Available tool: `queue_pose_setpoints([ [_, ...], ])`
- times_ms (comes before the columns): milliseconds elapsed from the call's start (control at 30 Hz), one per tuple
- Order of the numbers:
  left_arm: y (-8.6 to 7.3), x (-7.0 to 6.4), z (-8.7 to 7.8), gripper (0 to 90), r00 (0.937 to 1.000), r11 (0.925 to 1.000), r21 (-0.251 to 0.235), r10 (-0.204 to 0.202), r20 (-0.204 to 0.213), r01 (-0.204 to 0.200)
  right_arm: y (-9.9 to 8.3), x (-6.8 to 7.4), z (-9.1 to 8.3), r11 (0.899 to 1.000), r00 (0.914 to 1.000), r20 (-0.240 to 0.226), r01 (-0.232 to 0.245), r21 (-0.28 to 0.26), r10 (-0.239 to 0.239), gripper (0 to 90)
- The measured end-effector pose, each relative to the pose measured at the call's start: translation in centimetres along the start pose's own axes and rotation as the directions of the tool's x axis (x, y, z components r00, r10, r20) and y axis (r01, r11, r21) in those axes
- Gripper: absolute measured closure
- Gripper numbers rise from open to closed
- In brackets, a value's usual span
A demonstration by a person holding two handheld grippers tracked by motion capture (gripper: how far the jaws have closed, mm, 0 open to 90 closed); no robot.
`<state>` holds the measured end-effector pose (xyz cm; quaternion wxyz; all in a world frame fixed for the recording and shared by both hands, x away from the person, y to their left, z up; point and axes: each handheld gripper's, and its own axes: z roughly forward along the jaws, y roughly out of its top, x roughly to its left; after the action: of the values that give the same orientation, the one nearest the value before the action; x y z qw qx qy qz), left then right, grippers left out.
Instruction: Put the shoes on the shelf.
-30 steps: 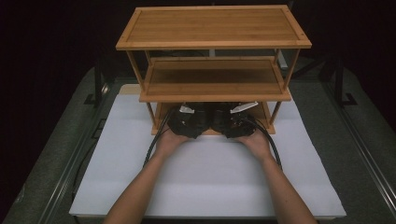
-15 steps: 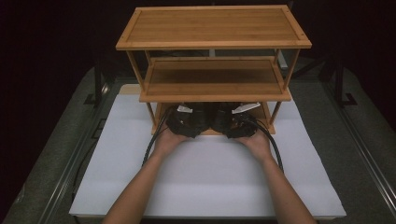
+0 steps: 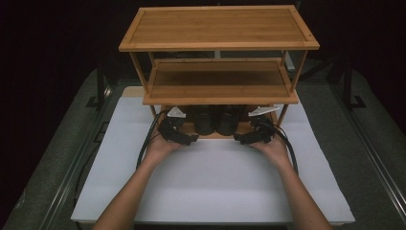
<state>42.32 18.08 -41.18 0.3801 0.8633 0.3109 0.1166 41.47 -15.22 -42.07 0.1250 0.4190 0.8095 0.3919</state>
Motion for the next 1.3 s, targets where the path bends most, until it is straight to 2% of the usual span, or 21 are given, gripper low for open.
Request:
queue_pose_setpoints([
  [233, -1.5, -0.8, -2.4, 8.5, 0.9999, 0.9998, -0.019, -0.001, -0.012, 0.001, -1.9, 0.1, -2.5, 1.0, 0.9995, 0.03, 0.003, -0.021, -0.002, 2.1],
  [433, -3.4, -1.5, -4.1, 8.5, 0.9994, 0.9997, -0.013, 0.022, -0.027, -0.022, -3.5, 0.8, -4.5, 0.999, 0.9978, 0.065, 0.018, -0.032, -0.016, 2.0],
  [567, -5.1, -1.8, -5.2, 8.5, 0.9987, 0.9997, -0.004, 0.022, -0.045, -0.022, -4.8, 1.2, -5.7, 0.998, 0.9973, 0.065, 0.037, -0.042, -0.035, 2.0],
  [700, -6.7, -2.0, -6.5, 8.5, 0.9987, 1.0, 0.0, 0.007, -0.051, -0.007, -6.3, 1.7, -6.7, 0.998, 0.9994, 0.034, 0.011, -0.059, -0.009, 2.0],
  [833, -8.1, -2.4, -7.8, 8.5, 0.998, 1.0, 0.001, 0.002, -0.063, -0.001, -7.5, 2.3, -7.6, 0.998, 0.9988, 0.04, 0.03, -0.059, -0.028, 2.0],
  [1000, -9.5, -3.0, -9.3, 8.5, 0.9966, 1.0, 0.001, 0.005, -0.082, -0.005, -8.9, 2.8, -8.8, 0.997, 0.9989, 0.038, 0.03, -0.065, -0.027, 2.1],
  [1300, -12.4, -4.0, -11.5, 8.5, 0.9937, 0.9997, 0.022, 0.014, -0.111, -0.011, -11.7, 2.7, -10.8, 0.998, 0.9976, 0.065, 0.026, -0.053, -0.022, 2.1],
])
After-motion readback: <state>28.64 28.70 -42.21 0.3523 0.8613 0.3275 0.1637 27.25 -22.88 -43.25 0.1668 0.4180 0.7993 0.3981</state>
